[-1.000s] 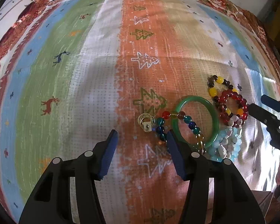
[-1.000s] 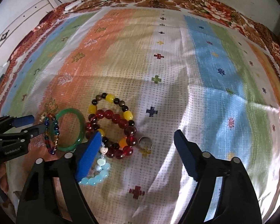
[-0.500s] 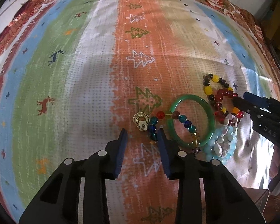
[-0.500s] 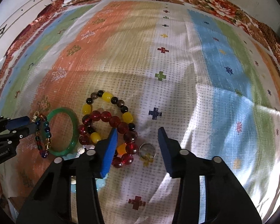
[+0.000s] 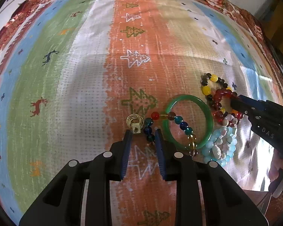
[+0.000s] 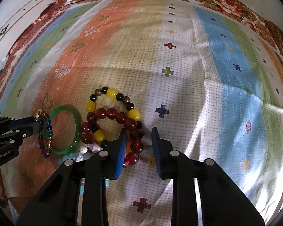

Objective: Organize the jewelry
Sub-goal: 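Grasp the multicolor beaded bracelet with left tool while right tool grasps dark red bracelet, then lift both held bracelets and carry them toward the silver tin box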

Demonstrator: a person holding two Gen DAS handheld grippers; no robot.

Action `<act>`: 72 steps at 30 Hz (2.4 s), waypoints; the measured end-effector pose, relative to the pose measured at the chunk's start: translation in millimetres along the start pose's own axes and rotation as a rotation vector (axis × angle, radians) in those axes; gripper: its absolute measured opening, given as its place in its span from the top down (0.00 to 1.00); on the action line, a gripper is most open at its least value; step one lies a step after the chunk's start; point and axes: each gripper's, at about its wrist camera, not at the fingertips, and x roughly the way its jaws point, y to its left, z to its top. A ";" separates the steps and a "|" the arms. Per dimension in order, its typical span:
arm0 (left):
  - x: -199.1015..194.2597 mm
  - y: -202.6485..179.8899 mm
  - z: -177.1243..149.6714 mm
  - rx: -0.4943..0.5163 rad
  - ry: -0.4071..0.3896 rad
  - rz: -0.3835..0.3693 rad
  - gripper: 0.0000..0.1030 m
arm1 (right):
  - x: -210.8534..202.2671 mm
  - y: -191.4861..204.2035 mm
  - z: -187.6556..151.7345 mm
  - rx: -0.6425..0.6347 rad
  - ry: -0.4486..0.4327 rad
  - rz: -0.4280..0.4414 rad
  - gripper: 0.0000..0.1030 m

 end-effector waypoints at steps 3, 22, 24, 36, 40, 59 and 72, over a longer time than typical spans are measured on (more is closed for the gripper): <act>3.6 -4.5 0.0 0.024 -0.007 0.014 0.75 | 0.3 0.8 -0.5 -0.002 0.002 0.006 0.82; -26.9 -9.7 8.0 0.019 -0.057 -0.029 0.91 | -11.1 2.7 -2.6 -0.025 -0.001 0.011 0.86; -29.7 -10.9 7.3 0.024 -0.063 -0.030 0.91 | -15.2 4.4 -2.2 -0.027 -0.009 0.015 0.86; -54.8 -12.4 6.5 0.009 -0.107 -0.065 0.91 | -48.0 20.0 -3.0 -0.050 -0.071 0.018 0.86; -67.5 -16.1 4.0 0.021 -0.147 -0.031 0.91 | -60.2 21.9 -4.9 -0.032 -0.091 0.044 0.86; -117.9 -32.7 -19.1 0.052 -0.265 -0.002 0.91 | -117.1 38.3 -32.9 -0.065 -0.188 0.025 0.86; -142.0 -47.4 -39.5 0.086 -0.318 0.041 0.91 | -149.1 46.1 -62.6 -0.081 -0.232 0.002 0.86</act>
